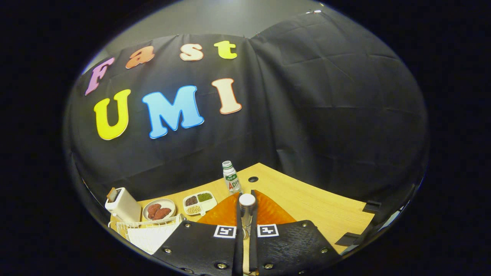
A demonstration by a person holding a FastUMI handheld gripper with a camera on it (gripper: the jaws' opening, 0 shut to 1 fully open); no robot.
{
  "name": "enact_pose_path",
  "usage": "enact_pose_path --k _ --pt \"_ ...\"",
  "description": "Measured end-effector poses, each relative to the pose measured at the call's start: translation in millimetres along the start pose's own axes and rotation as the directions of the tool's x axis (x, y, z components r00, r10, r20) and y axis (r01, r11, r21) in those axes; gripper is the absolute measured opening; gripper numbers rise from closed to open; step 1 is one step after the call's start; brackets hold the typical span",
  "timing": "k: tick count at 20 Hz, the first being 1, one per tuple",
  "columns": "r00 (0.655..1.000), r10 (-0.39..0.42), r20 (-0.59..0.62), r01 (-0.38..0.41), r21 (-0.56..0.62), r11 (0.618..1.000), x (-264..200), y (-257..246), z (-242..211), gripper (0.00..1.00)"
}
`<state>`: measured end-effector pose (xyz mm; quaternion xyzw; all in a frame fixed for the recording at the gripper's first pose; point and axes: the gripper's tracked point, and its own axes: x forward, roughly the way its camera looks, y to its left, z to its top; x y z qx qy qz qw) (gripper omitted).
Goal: Take the plate from the dish rack, then take the spoon from the basket and place it into the plate.
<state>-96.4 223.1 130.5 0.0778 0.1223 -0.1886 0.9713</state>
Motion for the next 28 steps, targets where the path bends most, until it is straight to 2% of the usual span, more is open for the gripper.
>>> enact_pose_path --k 5,12,20,25,28 --pt "0.989 0.131 -0.075 -0.139 -0.109 0.984 -50 44 -44 0.06" --pt "0.942 0.291 -0.164 -0.315 -0.142 0.938 -98 102 -103 0.06" --pt "0.897 0.369 -0.243 -0.408 -0.134 0.903 -127 134 -163 0.06" --pt "0.852 0.427 -0.302 -0.47 -0.084 0.879 -132 143 -205 0.06" --pt "0.855 0.43 -0.291 -0.471 -0.085 0.878 -129 137 -205 0.07"
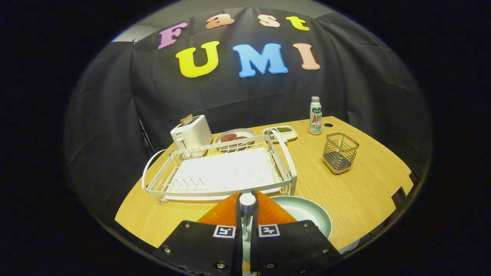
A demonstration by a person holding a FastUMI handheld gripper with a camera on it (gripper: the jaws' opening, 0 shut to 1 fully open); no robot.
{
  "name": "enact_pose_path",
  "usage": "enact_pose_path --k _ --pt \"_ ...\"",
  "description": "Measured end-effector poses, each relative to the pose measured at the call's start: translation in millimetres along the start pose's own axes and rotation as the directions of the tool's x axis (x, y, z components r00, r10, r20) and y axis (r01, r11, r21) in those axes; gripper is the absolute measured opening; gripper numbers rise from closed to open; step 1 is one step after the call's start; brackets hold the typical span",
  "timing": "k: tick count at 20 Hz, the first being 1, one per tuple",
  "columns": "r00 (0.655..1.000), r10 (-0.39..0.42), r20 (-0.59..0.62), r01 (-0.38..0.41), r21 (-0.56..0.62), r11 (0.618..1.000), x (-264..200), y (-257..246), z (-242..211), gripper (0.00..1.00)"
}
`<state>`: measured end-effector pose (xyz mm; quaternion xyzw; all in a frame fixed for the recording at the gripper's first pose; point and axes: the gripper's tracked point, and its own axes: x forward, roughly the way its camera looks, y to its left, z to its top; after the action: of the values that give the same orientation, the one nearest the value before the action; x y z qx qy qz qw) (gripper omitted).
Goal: Take the plate from the dish rack, then take the spoon from the basket and place it into the plate.
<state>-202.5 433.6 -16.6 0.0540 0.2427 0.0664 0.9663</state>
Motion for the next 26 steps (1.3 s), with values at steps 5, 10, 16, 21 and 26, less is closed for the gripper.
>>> enact_pose_path --k 5,10,16,21,26 --pt "0.999 -0.033 0.017 0.033 0.002 0.999 -7 -16 7 0.15" --pt "0.997 -0.071 0.043 0.07 0.019 0.997 -16 -31 22 0.28" --pt "0.993 -0.085 0.086 0.084 0.022 0.996 -21 -43 49 0.34" --pt "0.991 -0.09 0.098 0.089 0.013 0.996 -17 -45 65 0.34" --pt "0.974 -0.093 0.207 0.098 -0.015 0.995 -31 -52 131 0.35"
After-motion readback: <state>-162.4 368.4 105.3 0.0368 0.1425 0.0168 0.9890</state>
